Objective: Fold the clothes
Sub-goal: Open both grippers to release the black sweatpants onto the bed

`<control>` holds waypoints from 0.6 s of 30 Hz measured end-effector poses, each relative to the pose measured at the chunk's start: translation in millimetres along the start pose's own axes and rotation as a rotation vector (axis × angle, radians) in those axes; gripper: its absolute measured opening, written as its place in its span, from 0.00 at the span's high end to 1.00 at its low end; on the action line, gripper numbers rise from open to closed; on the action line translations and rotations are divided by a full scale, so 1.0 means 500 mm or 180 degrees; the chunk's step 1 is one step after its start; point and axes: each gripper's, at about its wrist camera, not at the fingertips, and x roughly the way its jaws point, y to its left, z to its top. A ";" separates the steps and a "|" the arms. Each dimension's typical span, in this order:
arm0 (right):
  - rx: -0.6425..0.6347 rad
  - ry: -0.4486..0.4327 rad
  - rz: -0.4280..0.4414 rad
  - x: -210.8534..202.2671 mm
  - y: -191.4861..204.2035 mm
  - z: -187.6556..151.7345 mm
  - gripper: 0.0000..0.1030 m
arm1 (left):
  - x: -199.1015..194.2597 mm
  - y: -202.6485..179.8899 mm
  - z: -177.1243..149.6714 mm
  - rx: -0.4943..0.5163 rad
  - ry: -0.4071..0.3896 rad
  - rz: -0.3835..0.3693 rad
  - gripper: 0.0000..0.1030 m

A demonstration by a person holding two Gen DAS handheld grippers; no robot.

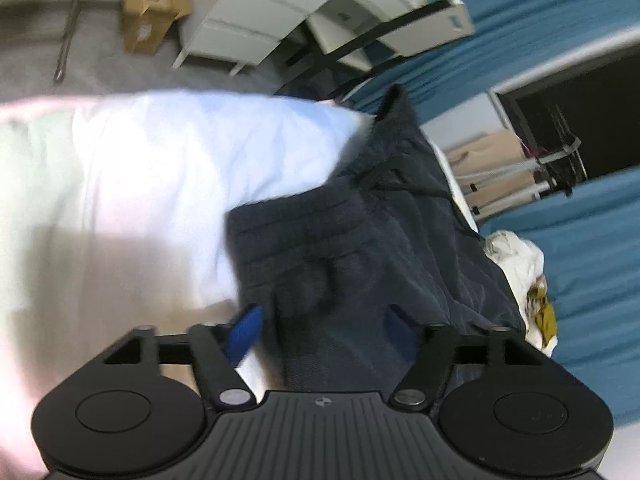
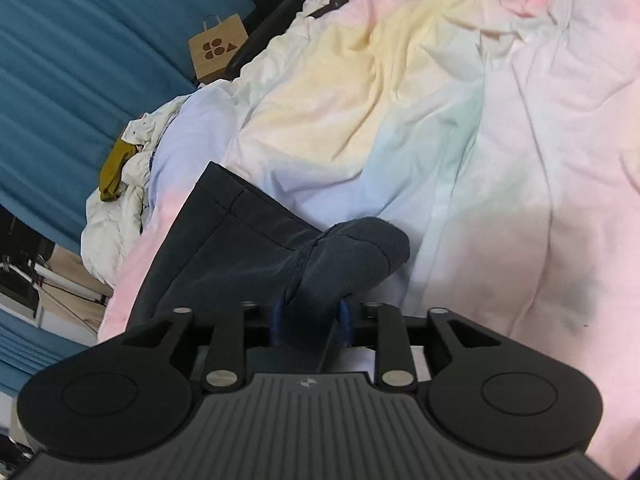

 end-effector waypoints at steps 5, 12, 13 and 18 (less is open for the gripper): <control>-0.0307 -0.0392 -0.0070 -0.063 0.029 -0.010 0.59 | -0.048 -0.077 -0.036 0.0644 -0.0161 0.0057 0.09; -0.0932 -0.0632 0.0234 -0.131 0.097 -0.051 0.54 | -0.038 -0.218 -0.128 0.1597 -0.0351 0.0082 0.08; -0.1030 -0.0600 0.0294 -0.137 0.109 -0.061 0.54 | -0.032 -0.235 -0.142 0.1663 -0.0349 0.0050 0.08; -0.1430 -0.0368 0.0554 -0.141 0.163 -0.114 0.54 | -0.013 -0.307 -0.212 0.2016 -0.0325 -0.0109 0.08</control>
